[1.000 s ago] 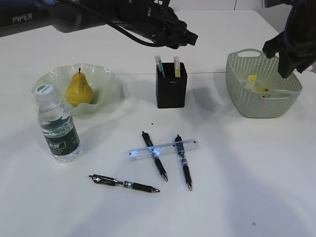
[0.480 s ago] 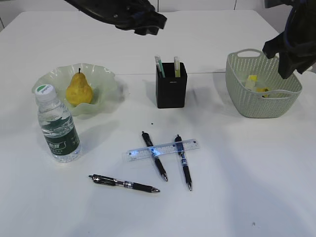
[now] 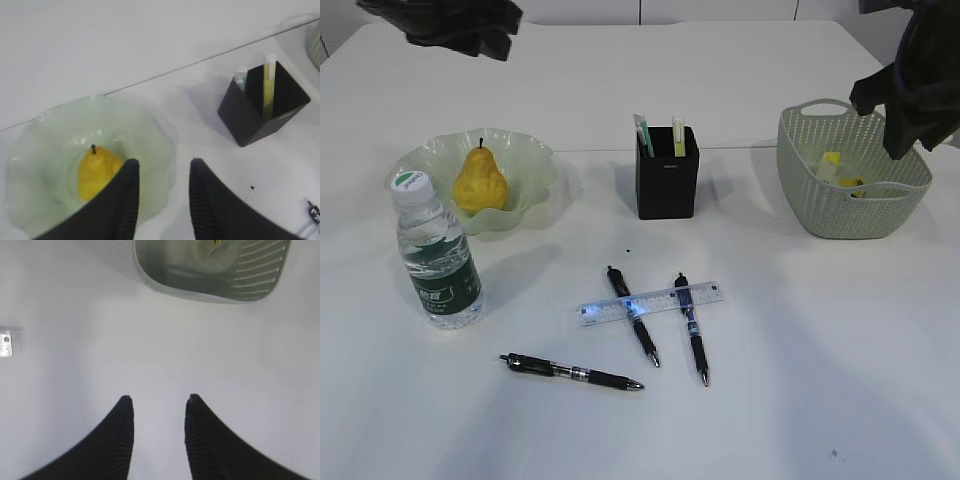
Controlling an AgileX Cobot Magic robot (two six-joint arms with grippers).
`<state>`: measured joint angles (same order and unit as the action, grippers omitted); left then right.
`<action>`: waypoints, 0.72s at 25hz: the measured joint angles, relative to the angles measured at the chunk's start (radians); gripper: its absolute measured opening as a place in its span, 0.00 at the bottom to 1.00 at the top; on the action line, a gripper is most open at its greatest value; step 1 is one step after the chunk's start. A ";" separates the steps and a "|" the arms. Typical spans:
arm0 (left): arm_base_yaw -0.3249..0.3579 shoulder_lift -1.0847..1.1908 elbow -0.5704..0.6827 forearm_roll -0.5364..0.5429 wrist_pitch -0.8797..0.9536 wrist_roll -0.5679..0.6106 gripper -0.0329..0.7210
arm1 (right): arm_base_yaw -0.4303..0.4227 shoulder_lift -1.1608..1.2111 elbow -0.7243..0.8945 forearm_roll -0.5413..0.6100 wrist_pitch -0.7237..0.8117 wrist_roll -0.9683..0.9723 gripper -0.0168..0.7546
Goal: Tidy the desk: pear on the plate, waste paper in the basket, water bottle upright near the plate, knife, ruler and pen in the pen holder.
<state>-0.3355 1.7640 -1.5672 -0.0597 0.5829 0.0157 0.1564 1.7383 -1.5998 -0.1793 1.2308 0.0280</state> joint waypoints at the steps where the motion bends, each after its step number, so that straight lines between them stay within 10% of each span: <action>1: 0.015 -0.026 0.031 0.002 0.002 -0.002 0.36 | 0.000 0.000 0.000 0.004 0.000 0.007 0.36; 18: 0.228 -0.528 0.526 0.004 0.142 -0.114 0.45 | 0.000 0.000 0.000 0.135 0.001 0.015 0.36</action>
<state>-0.1073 1.2357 -1.0410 -0.0558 0.7248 -0.0986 0.1564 1.7383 -1.5998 -0.0444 1.2318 0.0432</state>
